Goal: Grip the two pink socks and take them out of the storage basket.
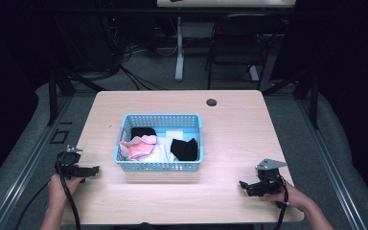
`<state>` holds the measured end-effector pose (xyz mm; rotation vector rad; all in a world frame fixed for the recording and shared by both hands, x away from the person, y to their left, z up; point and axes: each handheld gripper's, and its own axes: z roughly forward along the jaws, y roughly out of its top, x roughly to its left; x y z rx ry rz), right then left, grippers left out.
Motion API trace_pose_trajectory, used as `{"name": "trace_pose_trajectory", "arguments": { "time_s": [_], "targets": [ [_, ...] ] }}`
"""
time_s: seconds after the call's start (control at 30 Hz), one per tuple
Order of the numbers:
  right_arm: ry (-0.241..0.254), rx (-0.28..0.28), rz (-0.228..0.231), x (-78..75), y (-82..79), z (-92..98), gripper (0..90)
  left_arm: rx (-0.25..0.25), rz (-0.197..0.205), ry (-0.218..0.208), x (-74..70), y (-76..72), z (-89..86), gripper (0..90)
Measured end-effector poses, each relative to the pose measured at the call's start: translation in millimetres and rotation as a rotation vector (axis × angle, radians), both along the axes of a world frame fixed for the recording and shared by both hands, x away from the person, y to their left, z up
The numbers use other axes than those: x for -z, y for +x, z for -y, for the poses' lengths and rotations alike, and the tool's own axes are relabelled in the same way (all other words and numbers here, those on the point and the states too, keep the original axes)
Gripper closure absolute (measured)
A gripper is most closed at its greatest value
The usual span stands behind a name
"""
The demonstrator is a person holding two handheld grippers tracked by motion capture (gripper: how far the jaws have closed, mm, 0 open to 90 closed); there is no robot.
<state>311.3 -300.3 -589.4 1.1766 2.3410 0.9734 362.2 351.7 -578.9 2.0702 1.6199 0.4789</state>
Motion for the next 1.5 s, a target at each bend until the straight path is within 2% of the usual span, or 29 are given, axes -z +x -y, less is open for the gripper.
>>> {"name": "trace_pose_trajectory", "arguments": {
  "time_s": [0.67, 0.9, 0.93, 1.03, 1.1, 1.17, 1.27, 1.33, 1.37, 1.47, 1.5],
  "targets": [
    [-0.001, -0.001, -0.002, -0.1, -0.1, 0.1, 0.0, 0.000, -0.001, 0.000, -0.1, -0.2, 0.2, 0.0],
    [-0.001, -0.001, -0.003, -0.2, -0.1, 0.1, 0.0, 0.028, -0.031, 0.013, -2.5, 0.3, 3.2, 0.2],
    [-0.001, -0.001, -0.002, -0.1, -0.1, 0.1, 0.0, 0.044, -0.044, 0.005, -5.0, 0.9, 4.2, 0.2],
    [-0.001, -0.001, -0.003, -0.1, -0.1, 0.1, 0.0, 0.042, -0.032, 0.002, -9.3, 0.8, 5.6, 0.2],
    [0.000, 0.001, -0.001, 0.0, -0.2, -0.1, 0.0, 0.046, -0.026, -0.014, -16.7, 1.1, 6.2, 0.2],
    [0.000, 0.001, -0.001, 0.0, -0.1, -0.1, 0.0, 0.046, -0.034, -0.035, -20.4, 0.9, 7.1, 0.3],
    [0.000, 0.001, -0.001, 0.0, -0.2, 0.0, 0.0, 0.051, -0.035, -0.041, -25.0, 0.3, 7.6, 0.3],
    [-0.001, -0.001, -0.002, -0.1, -0.1, 0.1, 0.0, 0.060, -0.042, -0.047, -34.2, -0.2, 9.0, 0.3],
    [-0.001, -0.001, -0.002, -0.1, -0.1, 0.1, 0.0, 0.060, -0.042, -0.047, -34.2, -0.2, 9.0, 0.3],
    [-0.001, -0.001, -0.002, -0.1, -0.1, 0.1, 0.0, 0.063, -0.021, -0.075, -51.4, -1.4, 9.2, 0.2],
    [-0.001, -0.001, -0.002, -0.1, -0.1, 0.1, 0.0, 0.063, -0.021, -0.075, -51.4, -1.4, 9.2, 0.2]
  ]
}}
